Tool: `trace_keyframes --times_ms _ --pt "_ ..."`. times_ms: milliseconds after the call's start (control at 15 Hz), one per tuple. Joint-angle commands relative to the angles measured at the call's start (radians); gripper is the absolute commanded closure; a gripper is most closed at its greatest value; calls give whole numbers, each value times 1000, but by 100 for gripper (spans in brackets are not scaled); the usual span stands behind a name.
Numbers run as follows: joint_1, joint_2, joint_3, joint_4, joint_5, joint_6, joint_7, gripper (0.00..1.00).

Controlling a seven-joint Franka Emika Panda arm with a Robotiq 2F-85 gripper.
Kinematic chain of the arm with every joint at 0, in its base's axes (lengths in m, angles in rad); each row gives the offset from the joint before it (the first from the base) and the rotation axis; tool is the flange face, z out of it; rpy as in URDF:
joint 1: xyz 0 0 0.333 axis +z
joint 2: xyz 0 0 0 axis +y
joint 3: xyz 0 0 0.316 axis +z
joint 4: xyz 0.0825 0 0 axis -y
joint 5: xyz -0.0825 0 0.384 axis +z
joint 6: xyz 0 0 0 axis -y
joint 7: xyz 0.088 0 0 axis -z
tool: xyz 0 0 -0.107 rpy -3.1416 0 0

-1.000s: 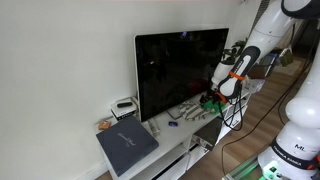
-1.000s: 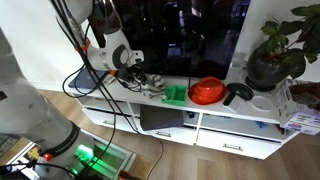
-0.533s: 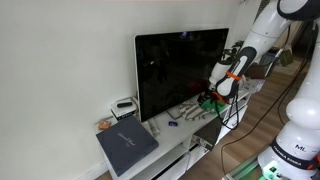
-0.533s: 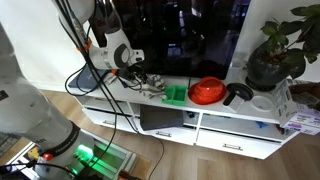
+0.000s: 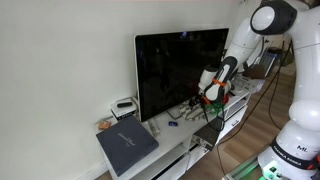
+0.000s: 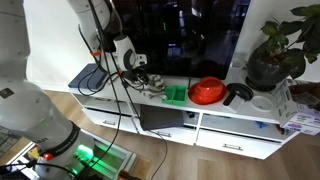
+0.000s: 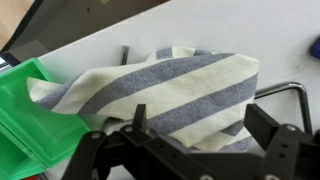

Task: Put the towel into the case

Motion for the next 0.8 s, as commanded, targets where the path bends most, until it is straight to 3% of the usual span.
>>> trace_keyframes --times_ms 0,133,400,733 --pt "132 128 -99 104 174 42 -64 0" --pt "175 189 -132 148 264 73 -100 0" --pt "143 287 -56 218 406 162 -207 0" --pt "102 376 3 300 476 218 -266 0"
